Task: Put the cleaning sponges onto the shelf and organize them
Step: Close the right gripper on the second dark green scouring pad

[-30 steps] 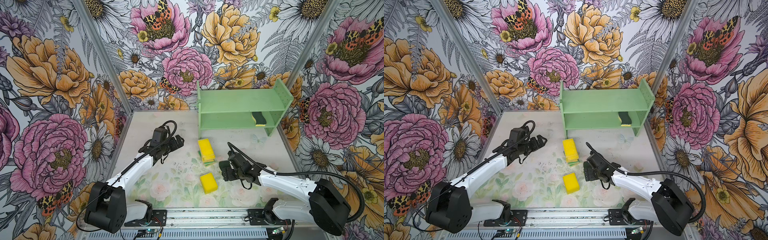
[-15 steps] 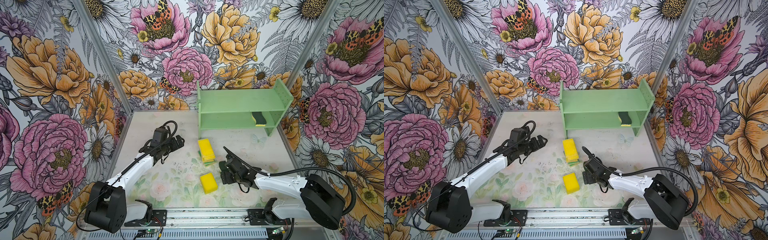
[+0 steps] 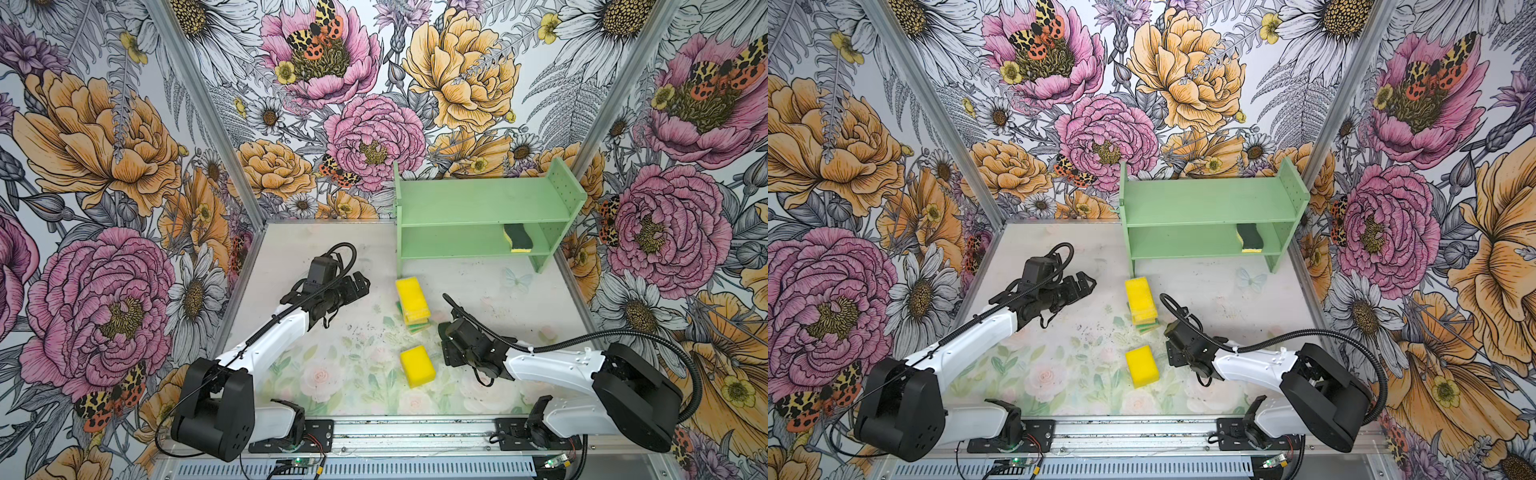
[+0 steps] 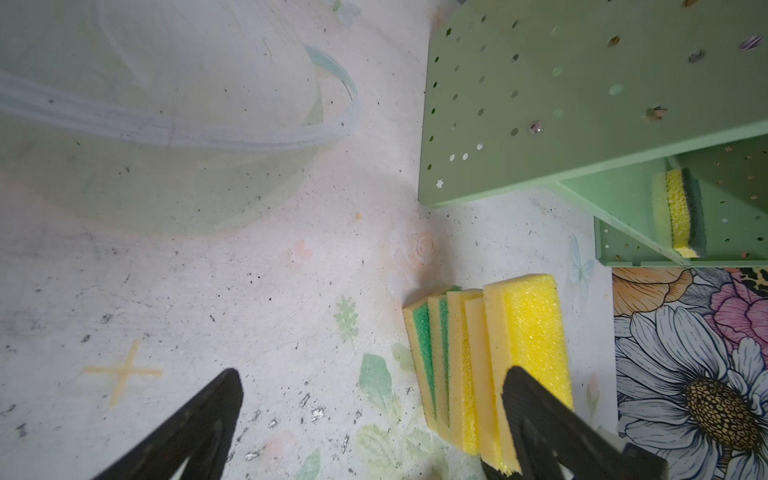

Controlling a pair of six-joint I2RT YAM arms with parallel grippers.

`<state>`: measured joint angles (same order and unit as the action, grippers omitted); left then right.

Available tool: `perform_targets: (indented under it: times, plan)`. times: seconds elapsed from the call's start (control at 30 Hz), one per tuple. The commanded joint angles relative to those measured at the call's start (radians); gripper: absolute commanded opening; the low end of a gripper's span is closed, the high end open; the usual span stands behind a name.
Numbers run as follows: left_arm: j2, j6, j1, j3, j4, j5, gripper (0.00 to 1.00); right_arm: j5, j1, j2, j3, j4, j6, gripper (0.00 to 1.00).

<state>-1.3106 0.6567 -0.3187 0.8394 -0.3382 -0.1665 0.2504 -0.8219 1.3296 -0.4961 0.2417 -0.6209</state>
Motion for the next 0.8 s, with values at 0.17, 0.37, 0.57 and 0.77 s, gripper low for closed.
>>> perform_targets:
  times: [0.17,0.37,0.57,0.77]
  plan:
    - [-0.001,0.003,-0.011,0.007,0.002,0.015,0.99,-0.01,-0.01,-0.097,0.062,-0.001,-0.052,0.82]
    - [0.002,0.006,-0.014,-0.005,0.005,0.019,0.99,-0.023,-0.023,-0.141,0.092,-0.001,-0.081,0.84]
    - [-0.001,0.004,-0.016,-0.004,0.01,0.016,0.99,-0.014,-0.044,-0.091,0.088,0.0,-0.097,0.79]
    - [0.004,0.0,-0.015,-0.009,0.01,0.018,0.99,0.011,-0.077,-0.048,0.08,-0.001,-0.113,0.69]
